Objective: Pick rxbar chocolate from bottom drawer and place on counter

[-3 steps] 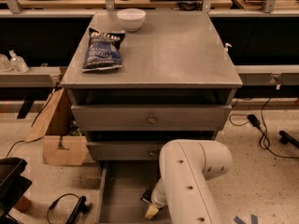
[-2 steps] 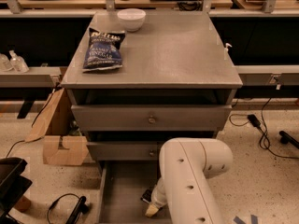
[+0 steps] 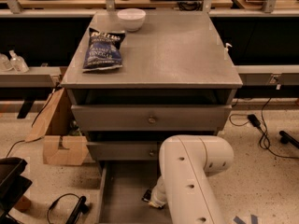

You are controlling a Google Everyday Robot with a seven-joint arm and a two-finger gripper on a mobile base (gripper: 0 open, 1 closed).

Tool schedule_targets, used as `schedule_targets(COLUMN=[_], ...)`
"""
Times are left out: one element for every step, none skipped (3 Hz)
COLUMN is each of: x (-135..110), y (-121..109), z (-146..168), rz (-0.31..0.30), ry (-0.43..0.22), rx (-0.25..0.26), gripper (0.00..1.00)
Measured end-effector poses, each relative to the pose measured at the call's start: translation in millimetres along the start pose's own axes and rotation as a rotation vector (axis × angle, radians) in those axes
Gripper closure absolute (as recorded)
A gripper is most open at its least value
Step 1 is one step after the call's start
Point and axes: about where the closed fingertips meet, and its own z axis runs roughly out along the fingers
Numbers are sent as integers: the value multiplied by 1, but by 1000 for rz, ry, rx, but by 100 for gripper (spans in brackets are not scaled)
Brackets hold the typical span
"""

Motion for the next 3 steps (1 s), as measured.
schedule_targets(x=[-1,-14,-41], y=[0,12,26], z=[-1,-26,-84], rz=[-1,-34,-73], ry=[1,19,16], rx=[1,23,36], gripper=[100,100,100])
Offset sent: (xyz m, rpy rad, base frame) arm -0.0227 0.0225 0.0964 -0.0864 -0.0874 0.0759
